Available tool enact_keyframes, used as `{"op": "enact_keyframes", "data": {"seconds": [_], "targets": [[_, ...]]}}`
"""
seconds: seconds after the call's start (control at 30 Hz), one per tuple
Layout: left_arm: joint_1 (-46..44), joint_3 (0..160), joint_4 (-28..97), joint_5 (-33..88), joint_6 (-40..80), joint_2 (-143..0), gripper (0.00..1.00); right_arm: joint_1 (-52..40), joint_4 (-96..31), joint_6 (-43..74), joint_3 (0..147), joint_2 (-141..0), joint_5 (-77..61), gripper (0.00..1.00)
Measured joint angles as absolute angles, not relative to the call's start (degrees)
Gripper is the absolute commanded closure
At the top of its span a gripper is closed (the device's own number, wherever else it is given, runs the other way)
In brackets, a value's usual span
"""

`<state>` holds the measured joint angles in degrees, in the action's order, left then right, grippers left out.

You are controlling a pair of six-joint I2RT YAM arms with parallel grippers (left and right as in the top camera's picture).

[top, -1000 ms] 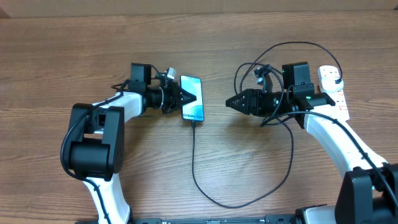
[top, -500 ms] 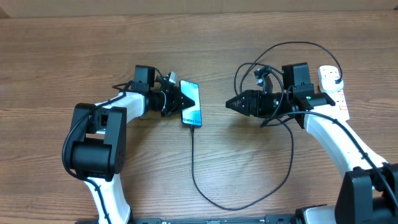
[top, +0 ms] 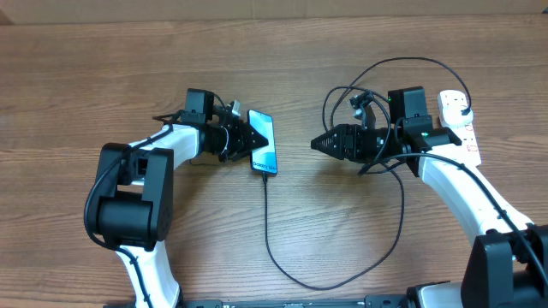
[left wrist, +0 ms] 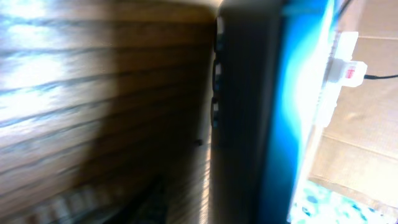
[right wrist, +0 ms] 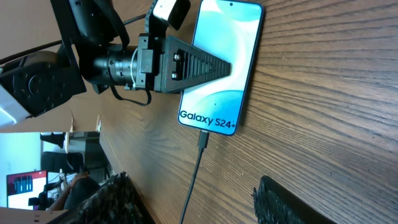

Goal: Plug charger to phone and switch on socket

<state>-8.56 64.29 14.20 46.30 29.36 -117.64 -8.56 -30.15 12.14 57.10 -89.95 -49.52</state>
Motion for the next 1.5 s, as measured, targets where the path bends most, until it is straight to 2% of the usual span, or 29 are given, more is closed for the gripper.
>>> {"op": "enact_keyframes", "data": {"seconds": [0.13,0.2,0.27,0.3,0.43,0.63,0.73,0.9,1.17,1.3,1.43,1.5], "targets": [[-8.56,64.29,15.31,45.32,28.88,-117.64,0.87,-8.56,-30.15,12.16,57.1,-89.95,-49.54,0.37],[-8.6,64.51,15.33,45.65,28.51,-117.23,0.87,-8.56,-30.17,12.16,57.1,-89.95,-49.52,0.37],[-8.71,64.51,15.35,45.52,28.51,-117.14,0.81,-8.56,-30.26,12.16,57.1,-89.95,-49.5,0.37],[-8.71,64.51,15.46,45.3,28.51,-117.14,0.75,-8.56,-30.28,12.19,57.1,-89.95,-49.52,0.36],[-8.64,64.45,16.19,43.77,28.51,-117.14,0.66,-8.54,-30.41,12.16,57.1,-89.95,-49.5,0.36],[-8.64,64.88,17.45,43.64,28.51,-116.86,0.62,-8.56,-30.59,12.14,57.1,-89.95,-49.5,0.37],[-8.64,65.06,18.7,43.0,28.51,-116.51,0.55,-8.56,-30.59,12.16,57.1,-89.95,-49.52,0.36],[-8.64,65.32,19.97,42.22,28.49,-115.98,0.54,-8.56,-30.61,12.16,57.1,-89.95,-49.47,0.37],[-8.67,66.11,23.97,39.05,29.43,-115.04,0.48,-8.56,-30.61,12.14,57.1,-89.93,-49.43,0.37],[-8.67,66.61,26.48,36.6,29.93,-114.32,0.39,-8.56,-30.61,11.97,57.1,-89.95,-49.06,0.36],[-8.67,67.22,28.99,32.88,31.24,-113.14,0.25,-8.49,-30.63,11.97,57.1,-89.93,-48.36,0.35],[-8.73,67.37,29.23,31.92,31.75,-112.79,0.24,-8.25,-30.83,11.99,57.1,-89.95,-47.66,0.32]]}}
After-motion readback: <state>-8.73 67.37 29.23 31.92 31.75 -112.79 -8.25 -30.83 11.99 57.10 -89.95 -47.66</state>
